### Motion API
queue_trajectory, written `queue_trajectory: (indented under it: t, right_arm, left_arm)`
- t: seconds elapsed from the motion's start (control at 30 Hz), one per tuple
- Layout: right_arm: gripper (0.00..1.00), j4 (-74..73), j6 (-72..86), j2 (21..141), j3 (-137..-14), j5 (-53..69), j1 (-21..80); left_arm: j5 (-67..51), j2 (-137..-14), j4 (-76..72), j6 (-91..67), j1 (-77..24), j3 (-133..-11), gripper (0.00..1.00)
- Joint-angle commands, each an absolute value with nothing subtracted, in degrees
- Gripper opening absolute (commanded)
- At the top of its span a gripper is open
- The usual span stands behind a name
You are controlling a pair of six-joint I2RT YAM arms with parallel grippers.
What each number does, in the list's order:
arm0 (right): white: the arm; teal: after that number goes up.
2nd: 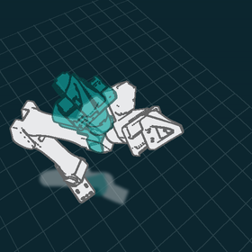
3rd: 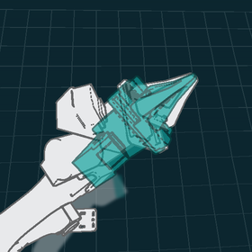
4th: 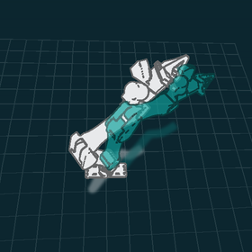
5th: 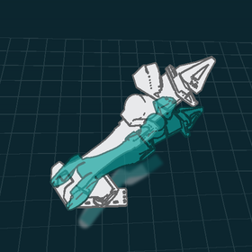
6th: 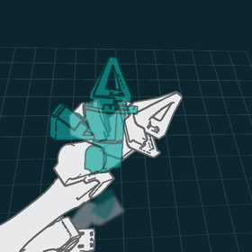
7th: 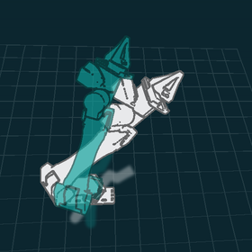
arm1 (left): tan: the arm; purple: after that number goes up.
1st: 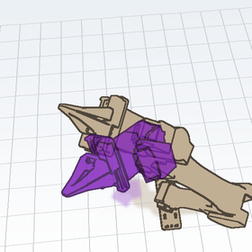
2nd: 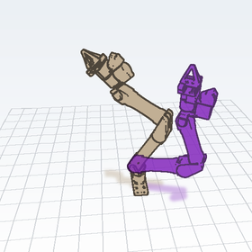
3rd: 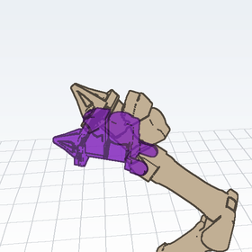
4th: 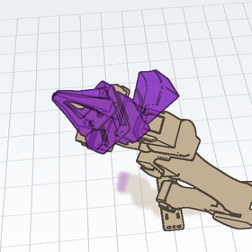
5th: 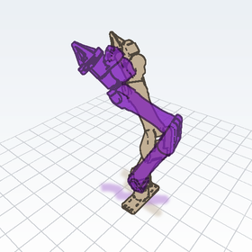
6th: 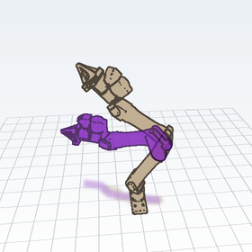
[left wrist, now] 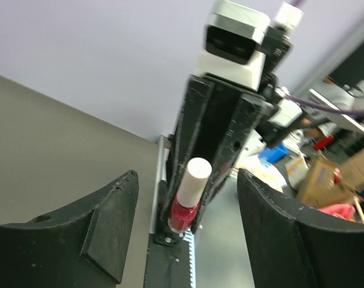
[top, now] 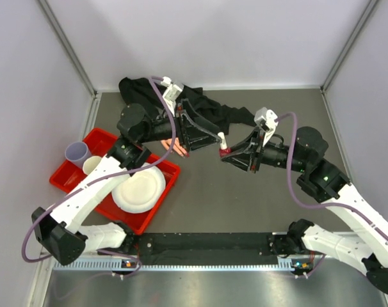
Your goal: Paint the nails
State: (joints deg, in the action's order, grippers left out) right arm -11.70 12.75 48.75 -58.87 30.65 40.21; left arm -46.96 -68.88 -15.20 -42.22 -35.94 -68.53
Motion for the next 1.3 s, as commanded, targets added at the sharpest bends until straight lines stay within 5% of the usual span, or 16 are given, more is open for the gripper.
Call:
queue_trajectory:
  t: [0.0, 0.23, 0.63, 0.73, 0.77, 0.8, 0.97, 1.1, 1.27]
  right_arm:
    - [0.00, -4.49, 18.62, 49.66, -60.29, 41.12, 38.41]
    - [0.00, -0.36, 21.79, 51.85, -59.94, 45.35, 36.39]
    - [0.00, 2.02, 22.94, 53.17, -60.03, 47.29, 35.86]
    - [0.00, -0.17, 20.76, 53.00, -60.73, 45.01, 35.86]
    - [0.00, -2.00, 20.13, 52.91, -60.91, 43.96, 35.86]
    - [0.00, -3.85, 19.34, 52.48, -61.17, 41.34, 35.77]
    - [0.00, -12.99, 11.00, 51.85, -63.19, 20.71, 42.78]
    - [0.00, -16.96, 4.76, 54.05, -64.78, -20.54, 54.47]
    - [0.00, -13.88, 1.23, 57.39, -63.72, -34.89, 59.06]
  left_arm:
    - [-56.51, -68.20, -27.95, -45.88, -35.95, -67.76, 0.69]
    - [-58.01, -68.90, -29.09, -47.20, -36.21, -67.50, 0.54]
    - [-57.48, -70.75, -27.86, -47.02, -36.30, -69.26, 0.45]
    - [-54.94, -70.49, -25.06, -44.93, -36.30, -70.48, 0.27]
    - [-52.58, -70.31, -21.39, -43.87, -36.30, -71.01, 0.07]
    - [-50.56, -69.88, -18.66, -42.55, -36.65, -71.54, 0.00]
    - [-23.53, -69.34, 5.42, -26.91, -43.31, -79.88, 0.00]
    - [10.75, -72.15, 15.81, -26.45, -55.77, -84.81, 0.00]
    - [28.30, -76.63, 18.19, -30.75, -61.43, -87.09, 0.00]
